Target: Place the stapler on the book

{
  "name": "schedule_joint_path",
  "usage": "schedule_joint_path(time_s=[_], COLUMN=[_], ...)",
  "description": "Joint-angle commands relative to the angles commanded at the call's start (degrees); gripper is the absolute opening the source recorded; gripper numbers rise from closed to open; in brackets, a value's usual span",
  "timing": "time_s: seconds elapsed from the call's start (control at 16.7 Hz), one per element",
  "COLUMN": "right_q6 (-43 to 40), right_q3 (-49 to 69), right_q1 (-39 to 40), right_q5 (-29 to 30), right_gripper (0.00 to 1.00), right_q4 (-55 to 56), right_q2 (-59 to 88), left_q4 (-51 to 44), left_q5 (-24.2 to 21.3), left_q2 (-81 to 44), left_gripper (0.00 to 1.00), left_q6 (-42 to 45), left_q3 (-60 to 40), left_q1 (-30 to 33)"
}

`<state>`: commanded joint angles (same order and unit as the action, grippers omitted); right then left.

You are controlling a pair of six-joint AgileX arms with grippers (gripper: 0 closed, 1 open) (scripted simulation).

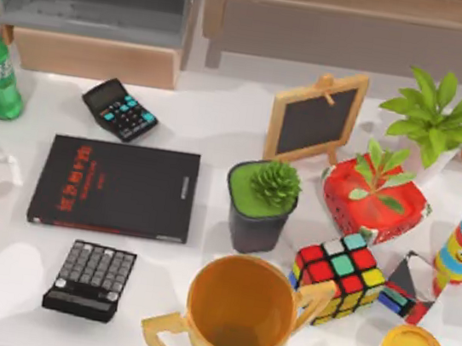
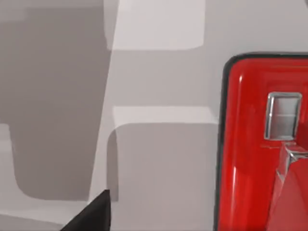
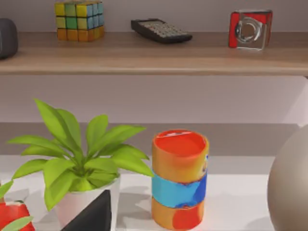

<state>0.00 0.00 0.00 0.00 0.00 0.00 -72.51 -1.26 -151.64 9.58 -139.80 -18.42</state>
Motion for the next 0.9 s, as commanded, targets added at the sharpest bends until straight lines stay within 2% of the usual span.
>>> schedule_joint_path(time_s=[0.78, 0.9], right_q6=[0.0, 0.0], right_q3=[0.0, 0.0], right_q1=[0.0, 0.0], right_q5=[0.0, 0.0], right_gripper=[1.00, 1.00], right_q4=[0.0, 0.0], right_q2=[0.0, 0.0], left_q4=[0.0, 0.0], left_q5=[0.0, 0.0], left_q2=[0.0, 0.0], left_gripper=[0.02, 0.00], left_q6=[0.0, 0.0], left_q3=[0.0, 0.0], left_q1=[0.0, 0.0])
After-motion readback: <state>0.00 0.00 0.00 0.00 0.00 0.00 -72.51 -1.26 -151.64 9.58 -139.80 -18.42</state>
